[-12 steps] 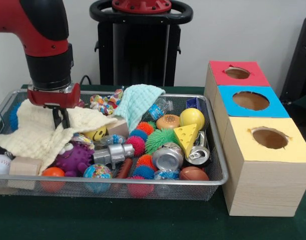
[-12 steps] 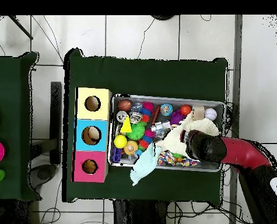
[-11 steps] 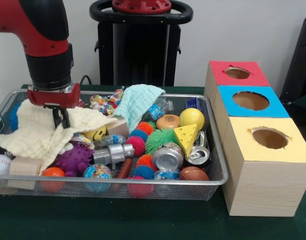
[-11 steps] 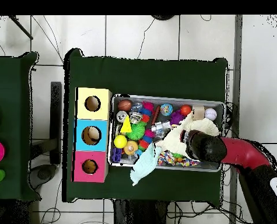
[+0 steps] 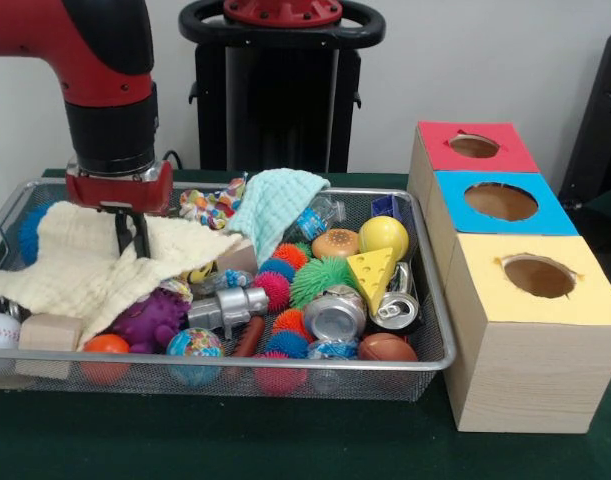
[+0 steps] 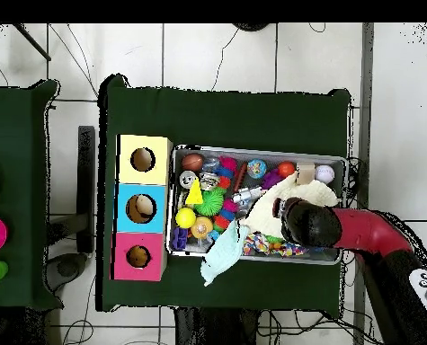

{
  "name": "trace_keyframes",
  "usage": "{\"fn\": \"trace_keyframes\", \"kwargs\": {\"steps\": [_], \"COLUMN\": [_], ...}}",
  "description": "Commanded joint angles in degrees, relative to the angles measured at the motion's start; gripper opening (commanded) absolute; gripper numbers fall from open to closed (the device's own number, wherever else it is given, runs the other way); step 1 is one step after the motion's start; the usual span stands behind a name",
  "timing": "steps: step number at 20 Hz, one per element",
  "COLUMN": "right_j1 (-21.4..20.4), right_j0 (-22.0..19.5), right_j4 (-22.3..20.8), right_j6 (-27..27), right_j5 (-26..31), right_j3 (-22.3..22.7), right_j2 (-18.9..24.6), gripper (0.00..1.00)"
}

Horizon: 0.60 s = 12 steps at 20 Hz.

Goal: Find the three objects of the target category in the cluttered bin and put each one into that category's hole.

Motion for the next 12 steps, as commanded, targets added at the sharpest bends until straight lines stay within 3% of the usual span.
{"fn": "trace_keyframes", "kwargs": {"steps": [1, 2, 4, 12], "right_j1": [-2.98, -4.03, -10.91, -16.65], "right_j0": [3.53, 3.89, 6.37, 9.54], "right_j4": [2.09, 2.26, 4.42, 8.11], "right_j6": [5.73, 6.09, 6.01, 3.76], "right_j5": [0.87, 0.90, 5.94, 11.97], "right_j3": [6.23, 6.87, 8.09, 8.82], "right_j2": [-1.73, -1.92, -2.99, -5.02], "gripper": [0.00, 0.00, 0.00, 0.00]}}
